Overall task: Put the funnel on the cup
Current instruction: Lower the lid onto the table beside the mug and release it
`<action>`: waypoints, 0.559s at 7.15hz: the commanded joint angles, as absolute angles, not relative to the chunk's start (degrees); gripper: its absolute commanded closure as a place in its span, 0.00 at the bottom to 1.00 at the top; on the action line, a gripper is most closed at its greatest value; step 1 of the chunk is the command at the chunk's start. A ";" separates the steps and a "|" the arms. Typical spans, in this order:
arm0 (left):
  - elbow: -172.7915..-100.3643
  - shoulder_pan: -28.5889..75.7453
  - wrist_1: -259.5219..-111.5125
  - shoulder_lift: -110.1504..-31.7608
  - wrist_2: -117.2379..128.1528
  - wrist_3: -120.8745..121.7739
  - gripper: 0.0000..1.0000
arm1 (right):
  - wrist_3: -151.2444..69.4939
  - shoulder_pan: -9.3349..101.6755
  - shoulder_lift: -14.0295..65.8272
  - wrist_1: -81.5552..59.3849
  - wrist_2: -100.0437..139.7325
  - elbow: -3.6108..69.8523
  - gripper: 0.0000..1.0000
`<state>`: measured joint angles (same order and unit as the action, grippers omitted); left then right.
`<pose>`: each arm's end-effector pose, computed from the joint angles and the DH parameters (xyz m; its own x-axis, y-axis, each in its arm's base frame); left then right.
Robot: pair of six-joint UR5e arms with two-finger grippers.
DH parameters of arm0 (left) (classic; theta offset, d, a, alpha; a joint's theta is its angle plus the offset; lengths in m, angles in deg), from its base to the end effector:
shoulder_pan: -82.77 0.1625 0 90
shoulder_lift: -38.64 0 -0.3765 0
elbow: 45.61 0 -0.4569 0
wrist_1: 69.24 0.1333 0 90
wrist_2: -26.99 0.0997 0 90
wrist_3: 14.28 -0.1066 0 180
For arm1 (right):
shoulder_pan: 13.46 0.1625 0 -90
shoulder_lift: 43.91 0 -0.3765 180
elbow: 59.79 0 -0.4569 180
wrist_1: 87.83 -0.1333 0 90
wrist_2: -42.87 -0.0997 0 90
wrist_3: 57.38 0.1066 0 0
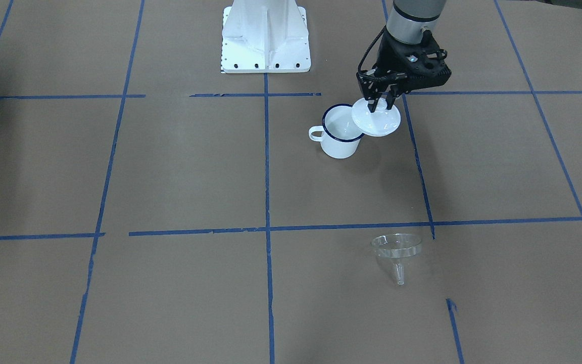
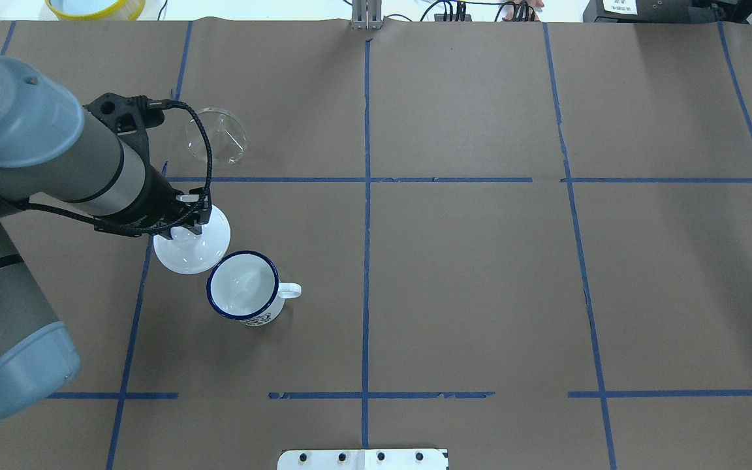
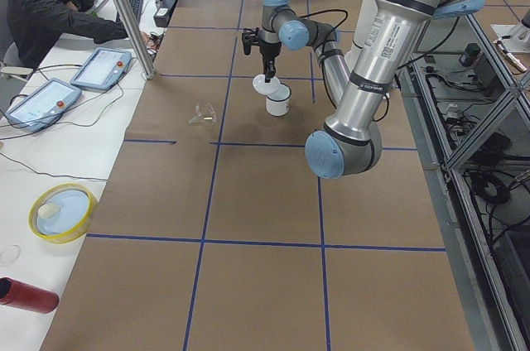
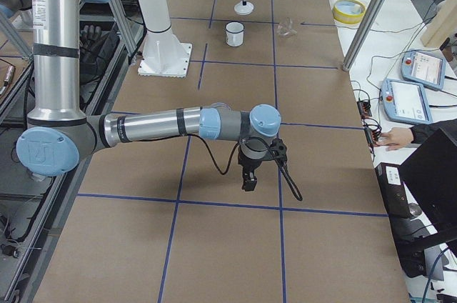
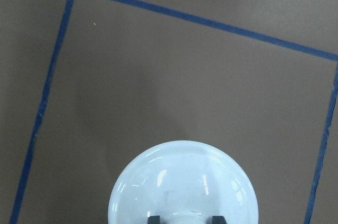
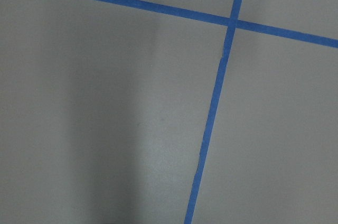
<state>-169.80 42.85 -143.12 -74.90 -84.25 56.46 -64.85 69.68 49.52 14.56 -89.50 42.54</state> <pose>0.3494 -0.4158 0.1294 0.6778 -0.1662 -0.7162 0.2013 0.9788 -0.0367 -0.0015 -0.5272 0.5523 0.7167 -0.1759 0.6749 0.2142 0.9764 0.0271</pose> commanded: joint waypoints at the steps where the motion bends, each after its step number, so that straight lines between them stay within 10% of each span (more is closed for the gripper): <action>1: -169.45 42.43 -150.30 -67.31 -83.93 53.83 1.00 | -64.85 69.68 49.52 14.56 -89.50 42.52 0.00; 4: -160.43 43.13 -166.06 -62.17 -82.00 56.19 1.00 | -64.85 69.68 49.52 14.56 -89.50 42.52 0.00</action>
